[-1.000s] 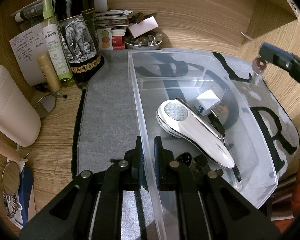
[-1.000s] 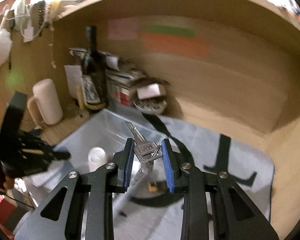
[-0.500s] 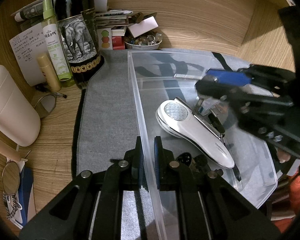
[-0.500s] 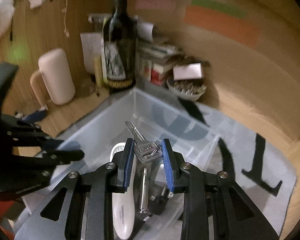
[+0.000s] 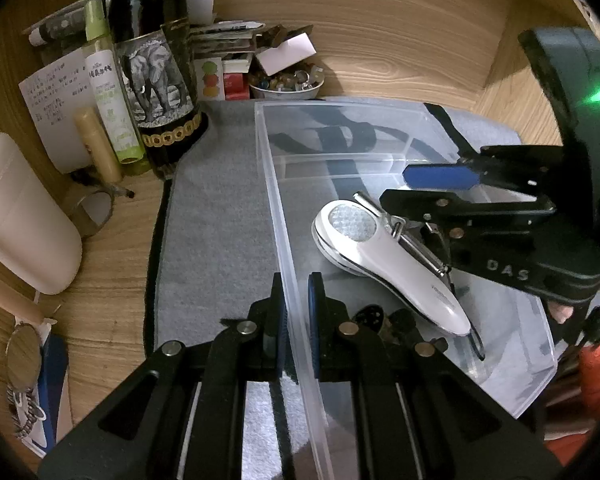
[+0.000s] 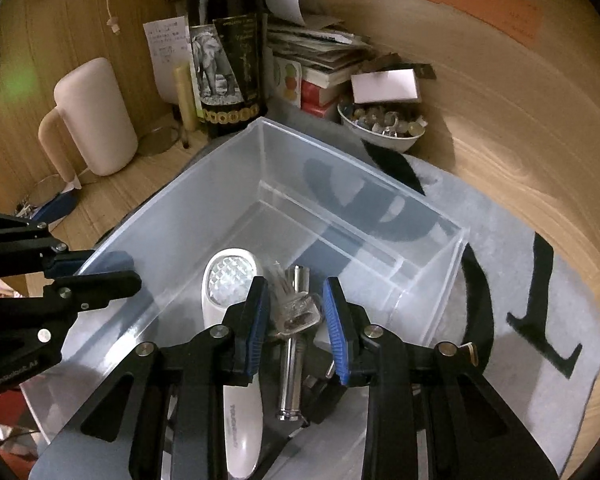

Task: Organize rigid objects
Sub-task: 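Carry the keys into the clear box and open the right tool, then move the right tool back to the black-and-gold lighter on the rug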

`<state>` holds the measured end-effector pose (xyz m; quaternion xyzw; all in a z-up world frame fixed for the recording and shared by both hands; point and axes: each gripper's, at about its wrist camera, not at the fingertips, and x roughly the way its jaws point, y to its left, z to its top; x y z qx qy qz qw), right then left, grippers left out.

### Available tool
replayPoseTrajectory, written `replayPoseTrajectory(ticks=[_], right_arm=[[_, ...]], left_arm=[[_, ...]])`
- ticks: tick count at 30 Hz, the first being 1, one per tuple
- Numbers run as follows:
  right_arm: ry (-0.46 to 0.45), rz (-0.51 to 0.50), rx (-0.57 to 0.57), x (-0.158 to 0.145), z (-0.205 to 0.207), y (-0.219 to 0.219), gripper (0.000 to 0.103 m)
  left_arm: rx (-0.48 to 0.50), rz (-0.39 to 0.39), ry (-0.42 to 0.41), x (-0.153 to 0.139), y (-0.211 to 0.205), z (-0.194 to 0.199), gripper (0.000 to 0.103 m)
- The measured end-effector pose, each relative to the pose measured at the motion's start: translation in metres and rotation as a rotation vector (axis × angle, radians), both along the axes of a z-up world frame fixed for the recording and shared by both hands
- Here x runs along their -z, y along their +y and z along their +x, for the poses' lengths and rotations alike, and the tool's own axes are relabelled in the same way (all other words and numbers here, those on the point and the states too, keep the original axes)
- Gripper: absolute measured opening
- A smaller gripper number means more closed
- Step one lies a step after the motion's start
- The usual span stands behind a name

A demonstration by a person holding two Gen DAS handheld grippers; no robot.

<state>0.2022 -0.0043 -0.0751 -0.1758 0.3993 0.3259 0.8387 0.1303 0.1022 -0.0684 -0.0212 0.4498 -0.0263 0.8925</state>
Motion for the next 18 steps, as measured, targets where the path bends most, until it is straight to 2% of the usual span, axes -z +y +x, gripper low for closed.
replayPoseTrajectory(ticks=[4,9,11,18], right_arm=[[-0.025,0.02,0.01,-0.008,-0.003,-0.004,0.041],[-0.043,0.052,0.016,-0.02,-0.008,-0.014,0.045],[-0.067,0.066,0.026,-0.027,-0.011,-0.019,0.056],[-0.14,0.1,0.09,-0.049,-0.012,-0.046,0.058]], left_arm=[[0.001,-0.002,0.0,0.0,0.001,-0.001,0.008],[0.0,-0.002,0.0,0.0,0.002,-0.001,0.008],[-0.001,-0.007,0.0,0.0,0.004,0.0,0.008],[-0.004,-0.018,-0.002,0.0,0.004,0.0,0.009]])
